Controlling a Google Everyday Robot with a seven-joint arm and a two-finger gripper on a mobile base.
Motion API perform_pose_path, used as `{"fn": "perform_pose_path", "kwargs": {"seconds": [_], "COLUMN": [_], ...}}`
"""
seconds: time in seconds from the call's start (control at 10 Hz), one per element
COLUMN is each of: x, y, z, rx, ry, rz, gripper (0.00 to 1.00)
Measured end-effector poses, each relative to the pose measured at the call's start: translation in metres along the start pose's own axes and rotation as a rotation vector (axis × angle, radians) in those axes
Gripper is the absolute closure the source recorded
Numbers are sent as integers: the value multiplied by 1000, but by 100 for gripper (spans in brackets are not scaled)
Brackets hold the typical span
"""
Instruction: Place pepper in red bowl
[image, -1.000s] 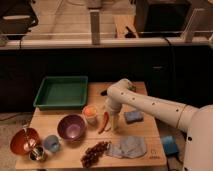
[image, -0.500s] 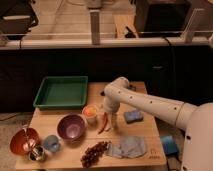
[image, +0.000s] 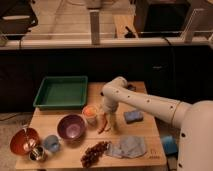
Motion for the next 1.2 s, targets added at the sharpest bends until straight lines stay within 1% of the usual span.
{"fn": "perform_pose_path", "kwargs": {"seconds": [0.1,0.2,0.3,0.4,1.0,1.1,1.2], "x": [1,2,2,1,4,5,6], "y": [0,0,0,0,1,2,2], "z": [6,11,15,18,31,32,33], "rx": [-7,-14,-20,-27,-45,-46,-47], "ry": [-4,-8,-12,-14,-32,-35,-38], "rz": [6,10,9,7,11,12,12], "gripper": [37,38,34,32,32,33,39]}}
